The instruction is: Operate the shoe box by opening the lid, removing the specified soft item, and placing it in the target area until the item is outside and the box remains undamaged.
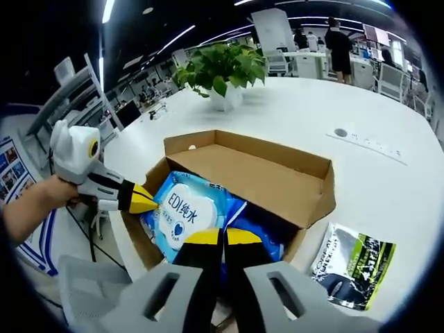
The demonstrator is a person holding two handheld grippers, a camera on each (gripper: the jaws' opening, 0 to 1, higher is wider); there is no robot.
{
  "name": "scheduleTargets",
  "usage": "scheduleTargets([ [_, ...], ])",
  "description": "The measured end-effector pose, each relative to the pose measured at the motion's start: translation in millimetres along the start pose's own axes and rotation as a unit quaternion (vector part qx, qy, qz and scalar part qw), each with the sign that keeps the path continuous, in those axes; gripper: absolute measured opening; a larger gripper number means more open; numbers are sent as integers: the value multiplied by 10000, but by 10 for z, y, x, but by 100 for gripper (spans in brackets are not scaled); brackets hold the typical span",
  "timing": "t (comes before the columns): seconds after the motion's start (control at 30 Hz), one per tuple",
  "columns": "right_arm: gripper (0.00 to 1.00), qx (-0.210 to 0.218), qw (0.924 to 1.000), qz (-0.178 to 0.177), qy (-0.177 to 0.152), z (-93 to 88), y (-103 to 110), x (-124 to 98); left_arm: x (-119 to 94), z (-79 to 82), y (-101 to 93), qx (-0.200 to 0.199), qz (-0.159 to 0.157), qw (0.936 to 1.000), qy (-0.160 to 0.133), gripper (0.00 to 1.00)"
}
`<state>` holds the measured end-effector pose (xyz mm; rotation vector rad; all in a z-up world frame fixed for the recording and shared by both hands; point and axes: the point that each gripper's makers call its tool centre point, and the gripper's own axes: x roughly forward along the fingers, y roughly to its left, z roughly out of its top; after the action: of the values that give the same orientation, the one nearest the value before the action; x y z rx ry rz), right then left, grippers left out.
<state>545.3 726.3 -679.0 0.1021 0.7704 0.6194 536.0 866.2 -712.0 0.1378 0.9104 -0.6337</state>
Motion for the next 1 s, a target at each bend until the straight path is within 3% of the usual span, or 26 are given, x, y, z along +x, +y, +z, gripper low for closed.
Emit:
scheduleTargets([
  [0.43, 0, 263, 9992, -204, -203, 13, -251, -376, -92, 289, -391, 152, -247, 9992, -283, 0],
  [1.0, 0, 664, 9961, -469, -332, -86, -622, -744, 44, 543, -801, 407, -566, 9969, -363, 0],
])
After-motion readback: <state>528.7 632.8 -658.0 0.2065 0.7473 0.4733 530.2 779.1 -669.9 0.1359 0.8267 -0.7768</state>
